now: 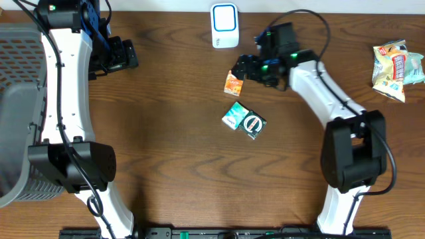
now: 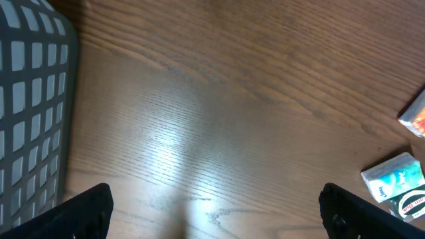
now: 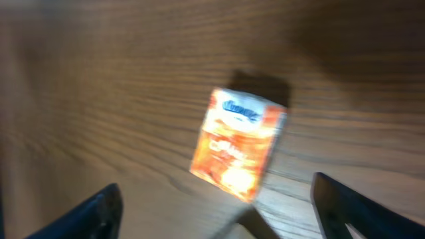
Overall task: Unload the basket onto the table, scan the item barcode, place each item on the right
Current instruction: 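Reach the right gripper to the orange Kleenex pack and grasp it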
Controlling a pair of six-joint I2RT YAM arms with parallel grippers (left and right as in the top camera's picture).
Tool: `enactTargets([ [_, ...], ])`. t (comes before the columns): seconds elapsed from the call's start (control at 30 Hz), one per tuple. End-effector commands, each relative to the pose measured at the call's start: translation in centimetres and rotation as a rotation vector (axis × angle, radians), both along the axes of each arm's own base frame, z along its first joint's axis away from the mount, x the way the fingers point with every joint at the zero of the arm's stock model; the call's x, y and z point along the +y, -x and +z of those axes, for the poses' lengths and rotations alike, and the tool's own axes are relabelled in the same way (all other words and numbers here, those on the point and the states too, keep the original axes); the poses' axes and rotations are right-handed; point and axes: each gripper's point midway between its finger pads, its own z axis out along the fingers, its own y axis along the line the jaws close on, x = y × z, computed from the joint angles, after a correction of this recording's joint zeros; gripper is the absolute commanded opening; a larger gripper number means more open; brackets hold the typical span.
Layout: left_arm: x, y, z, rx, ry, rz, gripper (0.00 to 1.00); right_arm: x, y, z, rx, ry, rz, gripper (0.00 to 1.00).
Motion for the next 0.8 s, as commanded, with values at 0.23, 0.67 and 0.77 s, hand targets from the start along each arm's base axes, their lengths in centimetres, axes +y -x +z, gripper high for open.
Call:
enactTargets([
  [0.23, 0.3, 0.0, -0.1, 0.006, -0.01, -0.001, 0.98, 2.7, -0.3, -1.2, -0.151, 0.258, -0.163, 0.39],
  [0.67, 0.3, 0.0, -0.1, 0.006, -0.01, 0.0, 0.98, 0.2, 0.2, -8.1, -0.104, 0.507, -0.185, 0.38],
  [0.77, 0.3, 0.0, -0.1, 0.006, -0.01, -0.001, 0.98, -3.0, 0.9, -7.3, -0.079, 0.621, -0.229, 0.37],
])
